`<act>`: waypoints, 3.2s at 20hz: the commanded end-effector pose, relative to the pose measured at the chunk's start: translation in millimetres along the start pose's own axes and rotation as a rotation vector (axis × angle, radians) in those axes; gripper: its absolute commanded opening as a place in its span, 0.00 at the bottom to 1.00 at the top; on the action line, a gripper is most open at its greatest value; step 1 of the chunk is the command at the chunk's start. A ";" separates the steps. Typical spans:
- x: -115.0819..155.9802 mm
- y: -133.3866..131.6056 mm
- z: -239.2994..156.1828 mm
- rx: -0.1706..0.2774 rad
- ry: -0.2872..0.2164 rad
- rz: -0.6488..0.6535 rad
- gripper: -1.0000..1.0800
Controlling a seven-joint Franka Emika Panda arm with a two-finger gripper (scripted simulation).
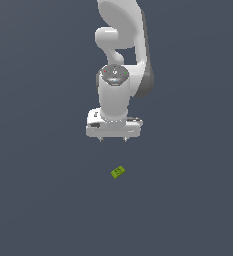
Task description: Pick up the object and move it to a goal position.
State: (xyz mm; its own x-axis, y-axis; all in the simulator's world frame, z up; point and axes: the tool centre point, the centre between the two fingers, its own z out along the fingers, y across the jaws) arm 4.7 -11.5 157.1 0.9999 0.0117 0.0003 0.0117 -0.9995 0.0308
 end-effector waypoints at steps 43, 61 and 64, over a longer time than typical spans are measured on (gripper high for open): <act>55.3 -18.2 46.9 0.026 -0.001 0.529 0.96; 81.6 -23.7 90.0 0.028 -0.014 0.918 0.96; 83.0 -24.1 92.7 0.028 -0.015 0.941 0.96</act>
State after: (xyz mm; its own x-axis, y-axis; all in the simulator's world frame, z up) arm 86.6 10.6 65.1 0.6088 -0.7933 0.0000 -0.7933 -0.6088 0.0002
